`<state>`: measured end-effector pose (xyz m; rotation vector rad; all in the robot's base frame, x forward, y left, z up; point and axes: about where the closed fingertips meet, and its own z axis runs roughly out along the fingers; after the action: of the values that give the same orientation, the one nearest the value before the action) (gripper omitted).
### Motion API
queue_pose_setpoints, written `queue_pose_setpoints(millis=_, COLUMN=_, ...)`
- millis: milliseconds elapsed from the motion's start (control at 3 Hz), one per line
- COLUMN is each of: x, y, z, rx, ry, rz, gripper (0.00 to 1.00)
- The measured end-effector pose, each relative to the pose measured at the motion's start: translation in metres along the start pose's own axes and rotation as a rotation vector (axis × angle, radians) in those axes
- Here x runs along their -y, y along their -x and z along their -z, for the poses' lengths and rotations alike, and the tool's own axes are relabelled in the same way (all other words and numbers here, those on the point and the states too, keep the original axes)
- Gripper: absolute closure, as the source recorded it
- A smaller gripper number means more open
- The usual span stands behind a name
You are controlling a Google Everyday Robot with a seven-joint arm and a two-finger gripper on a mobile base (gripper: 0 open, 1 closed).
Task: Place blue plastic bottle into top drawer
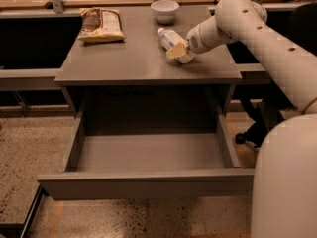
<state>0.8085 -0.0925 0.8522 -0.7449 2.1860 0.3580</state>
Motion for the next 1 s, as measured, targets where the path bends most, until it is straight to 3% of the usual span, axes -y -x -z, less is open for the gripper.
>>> queue_pose_setpoints(millis=333, x=-0.022, y=0.001, z=0.027, rx=-0.019, ry=-0.010, rz=0.107, gripper=0.73)
queue_pose_setpoints(millis=667, x=-0.053, y=-0.003, z=0.075, rx=-0.051, ry=-0.013, rz=0.254, gripper=0.95)
queue_pose_setpoints(millis=1000, x=-0.091, y=-0.008, z=0.151, rx=-0.103, ry=-0.022, rz=0.438, gripper=1.00)
